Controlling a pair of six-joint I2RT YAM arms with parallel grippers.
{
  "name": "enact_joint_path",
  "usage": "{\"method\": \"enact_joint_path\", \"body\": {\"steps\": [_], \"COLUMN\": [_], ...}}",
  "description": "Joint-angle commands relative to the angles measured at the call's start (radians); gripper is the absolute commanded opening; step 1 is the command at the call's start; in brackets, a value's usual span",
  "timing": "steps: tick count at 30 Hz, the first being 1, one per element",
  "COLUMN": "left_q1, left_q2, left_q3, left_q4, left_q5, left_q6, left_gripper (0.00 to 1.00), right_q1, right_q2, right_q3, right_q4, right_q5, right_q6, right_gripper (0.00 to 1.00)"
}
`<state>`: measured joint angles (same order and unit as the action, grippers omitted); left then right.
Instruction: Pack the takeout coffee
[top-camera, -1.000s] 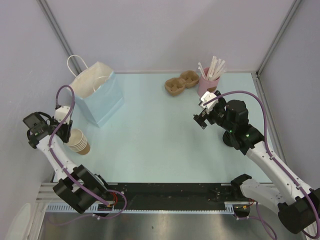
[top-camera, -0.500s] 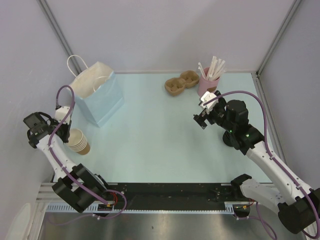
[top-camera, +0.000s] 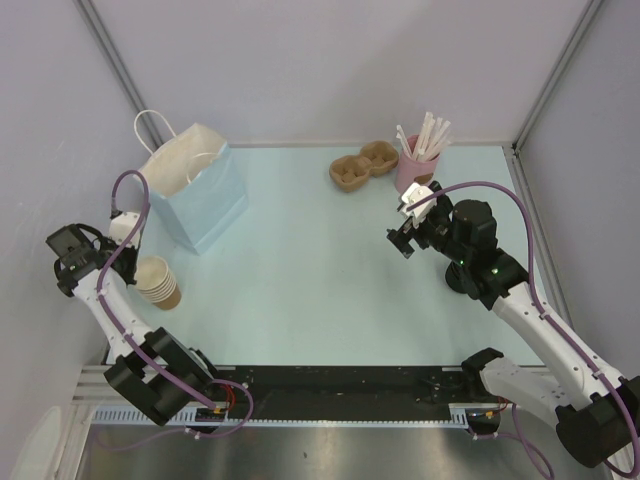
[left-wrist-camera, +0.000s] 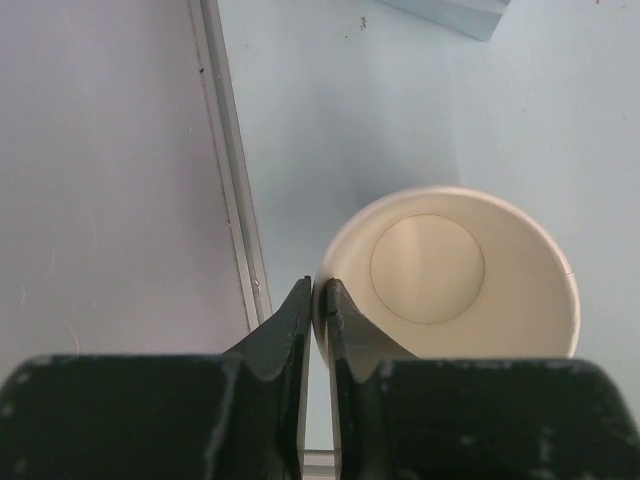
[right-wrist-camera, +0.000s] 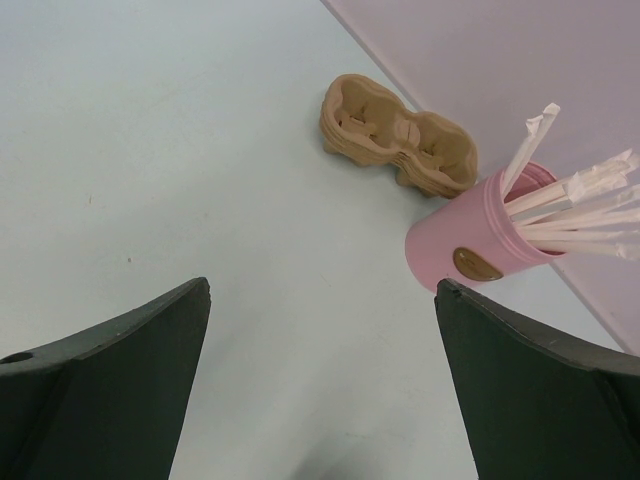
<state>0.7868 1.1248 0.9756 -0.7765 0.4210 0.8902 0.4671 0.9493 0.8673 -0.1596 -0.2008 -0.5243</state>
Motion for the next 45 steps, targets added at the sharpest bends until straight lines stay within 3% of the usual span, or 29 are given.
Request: {"method": "enact_joint_path", "body": {"steps": [1,8,29,45], "left_q1": [0.009,0.009,0.011,0.114], "left_q2": [-0.022,-0.019,-0.037,0.004], "left_q3": [0.023,0.031,0.048,0.118], "left_q4": [0.008,0.009,0.005,0.025], "left_q5": [0.006,0.007,0.018,0.11], "left_q6": [-0.011,-0.017,-0.033,-0.094], "left_gripper": [0.1,0.02,0.01,0.0], "right_q1": [-0.004,-0.002,-0.005,-0.007], "right_q2": [-0.018,-0.017,-0.012,-0.007], "right_q3": [0.002,0.002,0.002,0.002], "right_q4": [0.025,0.022,0.02,0.019], "right_q5": [-0.015,-0.017,-0.019,-0.019], "right_q6": [-0.005,-0.006,-0.008,-0.009], "right_gripper": [1.0,1.0,1.0,1.0]}}
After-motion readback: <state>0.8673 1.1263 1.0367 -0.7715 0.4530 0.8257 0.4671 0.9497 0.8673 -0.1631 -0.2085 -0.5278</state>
